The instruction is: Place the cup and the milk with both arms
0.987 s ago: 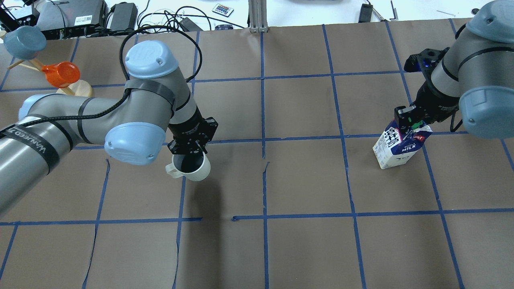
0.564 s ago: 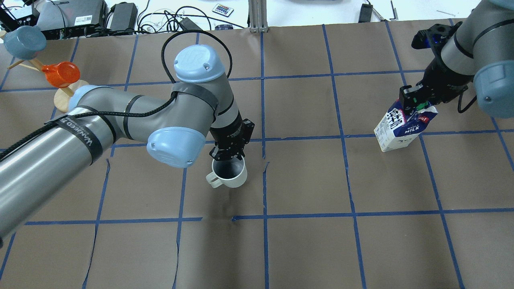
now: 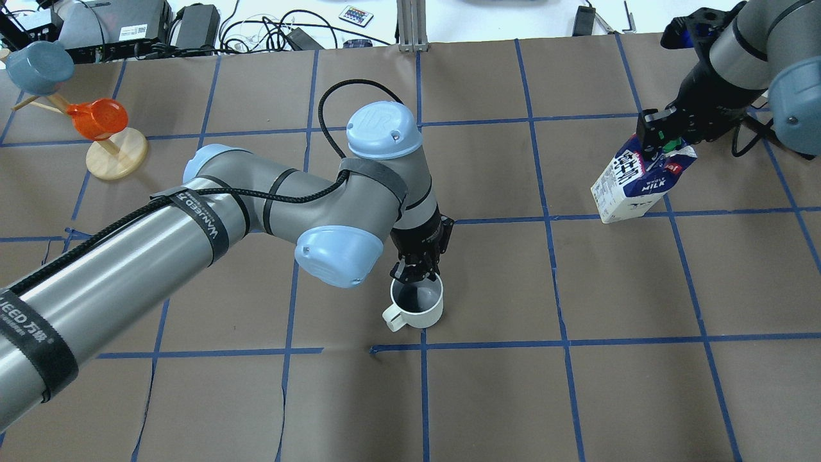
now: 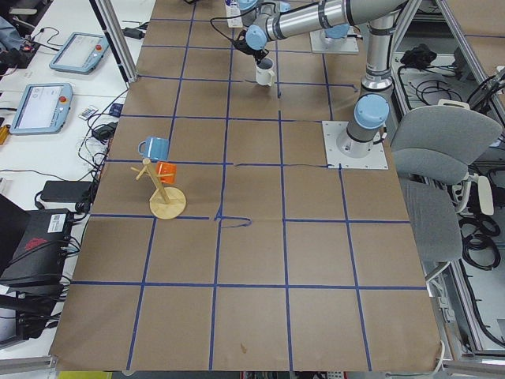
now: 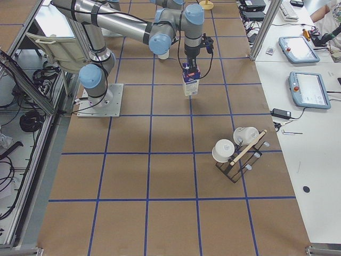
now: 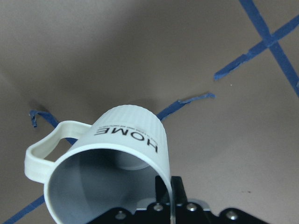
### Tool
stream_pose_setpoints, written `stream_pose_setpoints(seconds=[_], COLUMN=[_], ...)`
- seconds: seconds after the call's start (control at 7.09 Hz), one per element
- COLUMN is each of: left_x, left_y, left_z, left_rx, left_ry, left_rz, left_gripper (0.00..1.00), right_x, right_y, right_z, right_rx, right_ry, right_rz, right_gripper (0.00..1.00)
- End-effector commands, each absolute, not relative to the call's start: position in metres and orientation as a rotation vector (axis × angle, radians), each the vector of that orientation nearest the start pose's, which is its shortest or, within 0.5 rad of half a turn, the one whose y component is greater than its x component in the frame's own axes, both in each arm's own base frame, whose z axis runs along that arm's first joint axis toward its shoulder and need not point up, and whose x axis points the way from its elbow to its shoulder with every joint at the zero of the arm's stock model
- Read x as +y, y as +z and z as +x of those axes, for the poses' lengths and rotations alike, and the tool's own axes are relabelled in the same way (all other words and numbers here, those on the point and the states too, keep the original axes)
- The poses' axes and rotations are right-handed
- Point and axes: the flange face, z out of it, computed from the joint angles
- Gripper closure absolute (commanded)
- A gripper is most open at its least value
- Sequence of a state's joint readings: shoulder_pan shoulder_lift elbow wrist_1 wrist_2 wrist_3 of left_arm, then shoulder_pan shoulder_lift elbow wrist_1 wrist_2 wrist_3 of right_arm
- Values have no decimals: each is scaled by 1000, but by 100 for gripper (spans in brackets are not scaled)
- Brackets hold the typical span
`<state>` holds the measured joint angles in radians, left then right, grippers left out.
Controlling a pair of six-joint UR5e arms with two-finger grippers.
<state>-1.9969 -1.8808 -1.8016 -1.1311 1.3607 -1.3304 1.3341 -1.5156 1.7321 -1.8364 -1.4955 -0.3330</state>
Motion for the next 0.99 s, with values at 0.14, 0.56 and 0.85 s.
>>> stream_pose_setpoints(seconds=[0.14, 0.56, 0.85], left_x=[-445, -466, -502], left_y=[240, 280, 327], left_z=[-373, -362, -319], left_rx=[2830, 2874, 2948], left_ry=[384, 317, 310], left_rz=[-1404, -1436, -1319], left_gripper=[1, 0, 0], right_x=[-529, -510, -500], right_y=[411, 411, 405], right_z=[64, 144, 165], right_rx=[3078, 3116, 3112], right_ry=[-98, -81, -59], right_rz=[-74, -3, 34], right_gripper=[81, 81, 81])
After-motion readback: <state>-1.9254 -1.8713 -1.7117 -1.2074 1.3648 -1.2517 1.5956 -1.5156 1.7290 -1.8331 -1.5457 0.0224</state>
